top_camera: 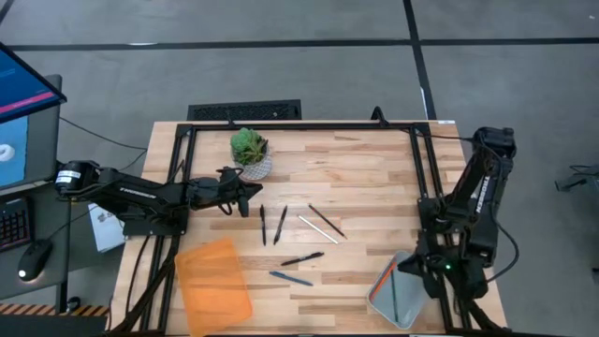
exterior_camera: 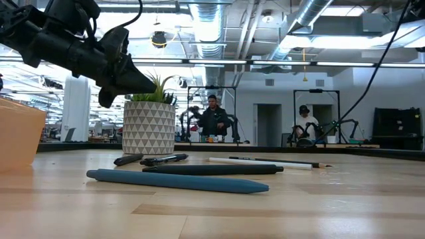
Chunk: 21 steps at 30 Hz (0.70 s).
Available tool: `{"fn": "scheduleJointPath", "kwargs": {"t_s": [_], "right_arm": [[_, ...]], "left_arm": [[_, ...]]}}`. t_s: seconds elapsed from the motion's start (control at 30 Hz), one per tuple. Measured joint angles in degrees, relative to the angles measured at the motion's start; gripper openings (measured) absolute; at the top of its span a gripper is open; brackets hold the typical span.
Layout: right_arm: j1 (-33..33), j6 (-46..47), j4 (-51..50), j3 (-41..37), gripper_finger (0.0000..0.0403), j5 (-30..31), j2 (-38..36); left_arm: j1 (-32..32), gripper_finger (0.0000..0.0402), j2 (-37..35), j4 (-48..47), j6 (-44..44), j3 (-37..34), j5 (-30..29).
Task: Sort pens & pencils
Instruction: Put the black pencil into the gray bin
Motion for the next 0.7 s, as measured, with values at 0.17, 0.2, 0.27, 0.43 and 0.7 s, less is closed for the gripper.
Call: {"fn": "scheduleJointPath", "kwargs": {"t_s": [0.17, 0.2, 0.27, 0.43, 0.7], "right_arm": [[-8.06, -2.95, -1.41, 0.0, 0.0072, 2.3, 0.07], [-9.9, -3.92, -1.36, 0.0, 0.0072, 2.3, 0.07], [-13.66, -6.56, -1.0, 0.0, 0.0072, 2.28, 0.07], [-22.23, -22.01, 4.56, 0.0, 0.0072, 2.79, 0.09], [-32.49, -36.26, 12.0, 0.0, 0.0072, 9.08, 0.82]], "left_arm": [[0.02, 0.0025, 0.0, 0.01, -0.77, 0.0, -3.85], [0.02, 0.0025, 0.0, 0.0, -1.04, 0.0, -4.06], [0.02, 0.0025, 0.0, 0.0, -1.3, 0.0, -4.24], [0.0, 0.0025, 0.0, -0.02, -1.35, 0.0, -3.16], [0.0, 0.0025, 0.0, -0.02, -1.25, 0.0, 1.73]]}}
